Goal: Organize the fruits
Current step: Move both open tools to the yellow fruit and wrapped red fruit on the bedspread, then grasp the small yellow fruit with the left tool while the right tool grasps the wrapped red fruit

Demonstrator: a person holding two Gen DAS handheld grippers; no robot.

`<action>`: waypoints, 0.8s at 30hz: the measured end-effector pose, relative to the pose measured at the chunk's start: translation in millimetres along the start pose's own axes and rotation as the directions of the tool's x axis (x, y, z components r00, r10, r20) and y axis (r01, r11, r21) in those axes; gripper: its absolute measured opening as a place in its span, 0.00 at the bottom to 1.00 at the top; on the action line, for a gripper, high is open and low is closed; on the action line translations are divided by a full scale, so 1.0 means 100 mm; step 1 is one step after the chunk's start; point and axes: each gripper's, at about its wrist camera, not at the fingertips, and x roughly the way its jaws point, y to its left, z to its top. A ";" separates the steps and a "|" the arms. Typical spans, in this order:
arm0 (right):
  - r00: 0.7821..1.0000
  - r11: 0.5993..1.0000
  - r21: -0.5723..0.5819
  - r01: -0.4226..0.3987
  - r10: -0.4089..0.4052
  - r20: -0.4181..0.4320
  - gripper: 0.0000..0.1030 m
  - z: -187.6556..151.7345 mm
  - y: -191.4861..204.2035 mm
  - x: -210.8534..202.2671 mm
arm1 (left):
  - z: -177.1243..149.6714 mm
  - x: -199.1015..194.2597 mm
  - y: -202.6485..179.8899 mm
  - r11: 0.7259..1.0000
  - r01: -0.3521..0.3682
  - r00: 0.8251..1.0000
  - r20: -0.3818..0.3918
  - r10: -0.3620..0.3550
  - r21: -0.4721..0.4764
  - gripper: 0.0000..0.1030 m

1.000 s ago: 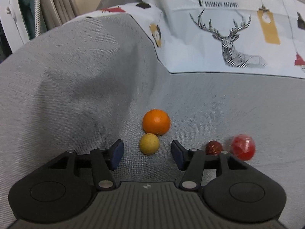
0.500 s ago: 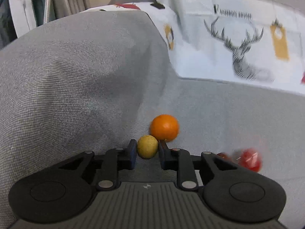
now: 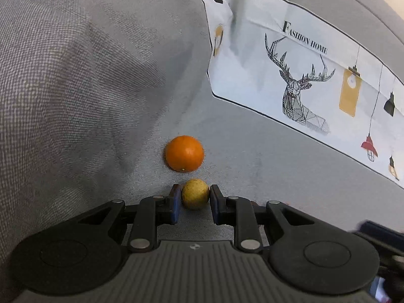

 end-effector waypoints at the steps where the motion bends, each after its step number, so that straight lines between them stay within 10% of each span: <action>1: 1.000 1.000 0.002 -0.001 0.001 -0.008 0.36 0.01 0.00 0.08 | 0.00 0.00 -0.01 1.000 -0.003 1.000 0.001 0.003 0.007 0.26; 17: 0.998 1.000 -0.029 -0.009 0.007 -0.065 0.47 -0.02 0.06 0.79 | 0.03 -0.01 0.03 1.000 0.007 1.000 0.001 -0.007 -0.010 0.26; 24: 0.998 1.000 -0.021 -0.009 0.008 -0.055 0.29 0.02 0.07 0.68 | 0.03 -0.09 0.04 0.999 0.024 1.000 0.018 -0.023 -0.022 0.26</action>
